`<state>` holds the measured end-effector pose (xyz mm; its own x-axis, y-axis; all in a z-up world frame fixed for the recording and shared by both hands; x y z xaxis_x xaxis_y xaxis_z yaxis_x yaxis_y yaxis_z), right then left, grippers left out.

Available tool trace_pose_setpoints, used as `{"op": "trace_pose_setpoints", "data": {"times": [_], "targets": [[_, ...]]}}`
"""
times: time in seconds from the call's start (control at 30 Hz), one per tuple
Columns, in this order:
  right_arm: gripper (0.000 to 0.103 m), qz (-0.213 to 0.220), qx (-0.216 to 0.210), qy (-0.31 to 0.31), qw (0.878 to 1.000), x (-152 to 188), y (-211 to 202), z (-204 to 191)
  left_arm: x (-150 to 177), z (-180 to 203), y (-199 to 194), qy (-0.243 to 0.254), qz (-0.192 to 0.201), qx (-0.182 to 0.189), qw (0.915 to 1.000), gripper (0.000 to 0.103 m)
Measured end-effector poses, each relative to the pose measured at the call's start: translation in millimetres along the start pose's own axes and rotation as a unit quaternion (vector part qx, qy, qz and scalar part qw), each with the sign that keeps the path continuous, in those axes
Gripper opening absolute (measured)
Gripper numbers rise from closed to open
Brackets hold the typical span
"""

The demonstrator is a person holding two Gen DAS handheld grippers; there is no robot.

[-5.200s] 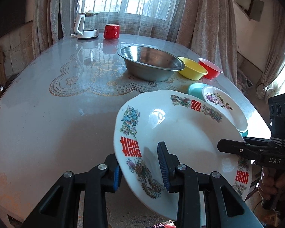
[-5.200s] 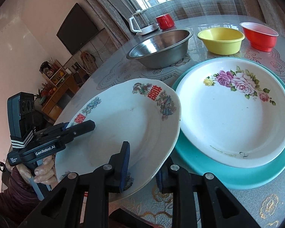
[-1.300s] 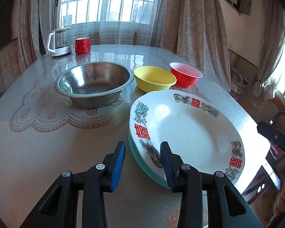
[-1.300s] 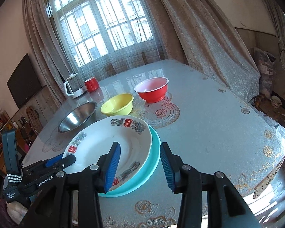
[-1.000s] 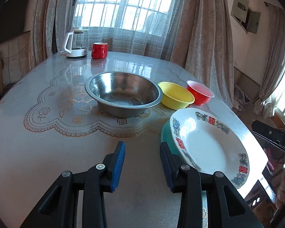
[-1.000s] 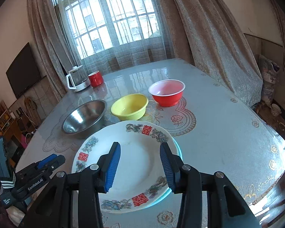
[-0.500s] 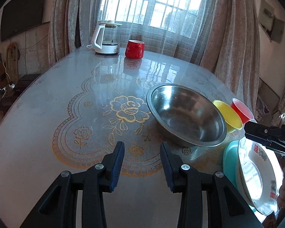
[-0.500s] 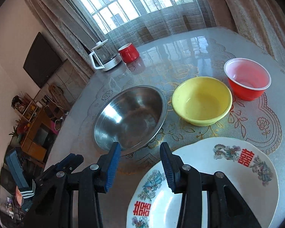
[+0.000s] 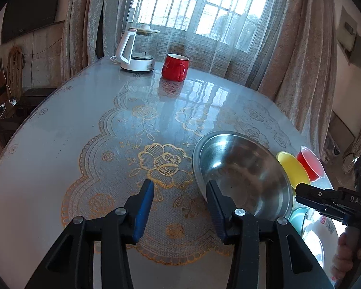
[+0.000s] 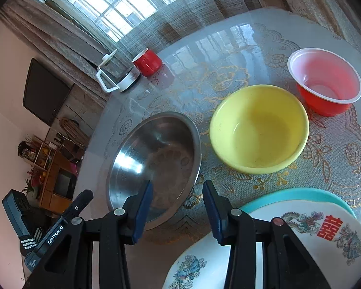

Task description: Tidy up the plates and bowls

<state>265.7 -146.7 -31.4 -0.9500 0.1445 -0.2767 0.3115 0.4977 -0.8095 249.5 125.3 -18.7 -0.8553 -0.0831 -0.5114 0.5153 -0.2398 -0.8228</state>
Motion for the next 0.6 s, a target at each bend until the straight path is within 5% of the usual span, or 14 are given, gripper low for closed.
{"op": "trace_pose_setpoints", "data": {"times": [0.27,0.4,0.6], "targets": [[0.043,-0.008,0.035,-0.015,0.999,-5,19,-2,-13,15,39,0.038,-0.038,0.006,0.9986,0.042],[0.031,-0.009,0.058,-0.046,0.997,-7,23,-9,-14,24,48,0.055,-0.041,0.026,0.9973,0.023],[0.027,-0.003,0.092,-0.075,0.993,-4,28,-17,-4,27,40,0.068,-0.028,0.010,0.9972,0.024]]}}
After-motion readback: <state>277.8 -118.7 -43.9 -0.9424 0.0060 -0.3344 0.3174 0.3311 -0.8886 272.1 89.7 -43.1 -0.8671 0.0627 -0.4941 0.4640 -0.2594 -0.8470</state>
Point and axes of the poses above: each gripper's, at about its wrist camera, not at the fingertips, and y roughly the way its jaws point, z to its right, x to its underside, the point moved 2 cm from there along y, roughly the way its jaws point, and after that the axes turned 14 degrees about -z, right-handed, at the moved point
